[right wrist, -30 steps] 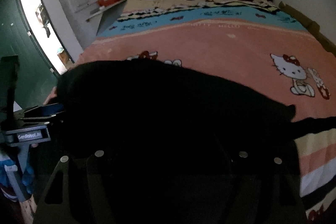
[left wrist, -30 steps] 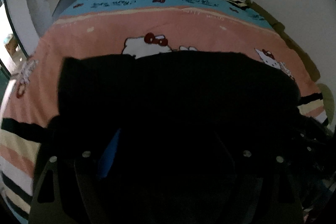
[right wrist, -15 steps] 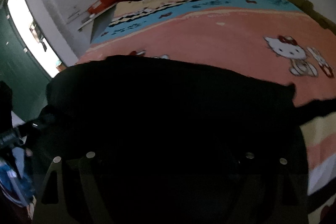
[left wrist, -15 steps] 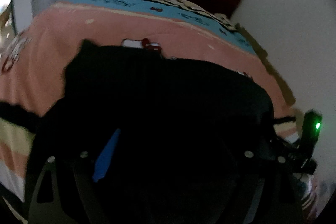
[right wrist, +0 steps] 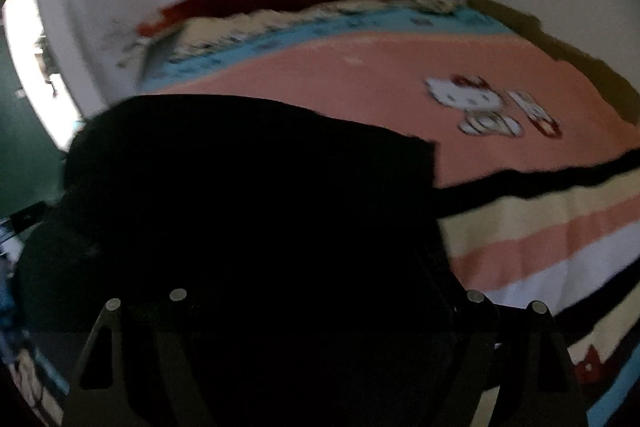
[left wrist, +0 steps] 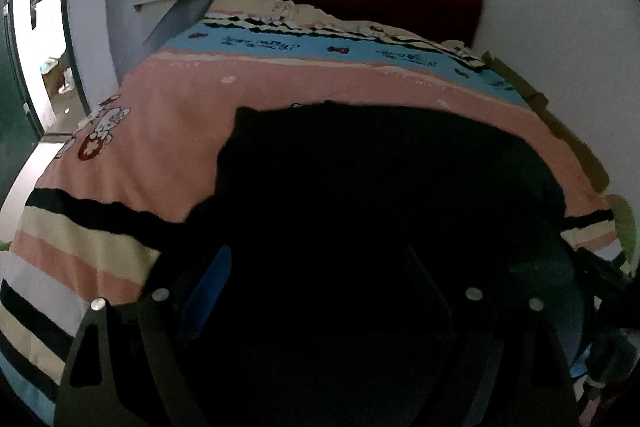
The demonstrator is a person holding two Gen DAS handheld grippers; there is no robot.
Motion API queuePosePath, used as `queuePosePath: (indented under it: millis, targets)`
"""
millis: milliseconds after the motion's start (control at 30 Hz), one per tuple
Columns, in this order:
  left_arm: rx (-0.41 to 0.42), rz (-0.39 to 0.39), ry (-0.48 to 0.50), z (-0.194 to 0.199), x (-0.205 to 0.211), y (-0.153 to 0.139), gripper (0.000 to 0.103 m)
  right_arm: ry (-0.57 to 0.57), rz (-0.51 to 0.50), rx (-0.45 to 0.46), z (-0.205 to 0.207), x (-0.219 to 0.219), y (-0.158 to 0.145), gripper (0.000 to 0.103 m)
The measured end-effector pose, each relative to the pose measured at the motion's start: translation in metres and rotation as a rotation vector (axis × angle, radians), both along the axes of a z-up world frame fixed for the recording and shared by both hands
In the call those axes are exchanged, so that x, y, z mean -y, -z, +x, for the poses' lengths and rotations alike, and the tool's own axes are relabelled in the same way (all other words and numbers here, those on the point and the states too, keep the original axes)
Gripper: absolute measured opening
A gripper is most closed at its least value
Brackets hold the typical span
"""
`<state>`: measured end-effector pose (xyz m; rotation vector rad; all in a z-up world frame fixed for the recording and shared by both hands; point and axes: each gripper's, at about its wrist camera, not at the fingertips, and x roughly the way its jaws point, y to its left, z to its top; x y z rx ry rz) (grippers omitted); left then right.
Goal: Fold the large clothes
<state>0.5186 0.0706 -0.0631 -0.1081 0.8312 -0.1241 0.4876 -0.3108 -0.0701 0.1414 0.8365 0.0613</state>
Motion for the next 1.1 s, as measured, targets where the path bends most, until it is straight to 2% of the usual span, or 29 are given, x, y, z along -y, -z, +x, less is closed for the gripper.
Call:
queuePosePath:
  millis: [100, 167, 433, 567, 667, 933, 1100]
  targets:
    - [0.011, 0.005, -0.009, -0.002, 0.003, 0.016, 0.087, -0.049, 0.026, 0.021, -0.009, -0.011, 0.011, 0.082]
    - [0.040, 0.002, -0.024, -0.005, 0.003, 0.019, 0.087, -0.042, 0.037, 0.022, -0.009, -0.006, 0.021, 0.088]
    - [0.141, 0.087, -0.047, -0.019, 0.012, 0.024, 0.087, -0.029, 0.058, 0.041, -0.011, 0.011, 0.037, 0.089]
    - [0.172, 0.100, -0.067, -0.032, 0.009, 0.016, 0.087, 0.027, 0.007, 0.026, -0.014, 0.014, 0.031, 0.089]
    - [0.190, 0.104, -0.073, -0.044, 0.005, 0.009, 0.087, 0.041, -0.025, 0.049, -0.023, 0.009, 0.020, 0.089]
    - [0.205, 0.135, -0.076, -0.055, 0.005, 0.003, 0.087, -0.023, 0.023, 0.150, -0.053, -0.018, -0.006, 0.089]
    - [0.200, 0.133, -0.081, -0.053, 0.003, 0.010, 0.087, -0.051, 0.033, 0.139, -0.048, -0.029, 0.004, 0.089]
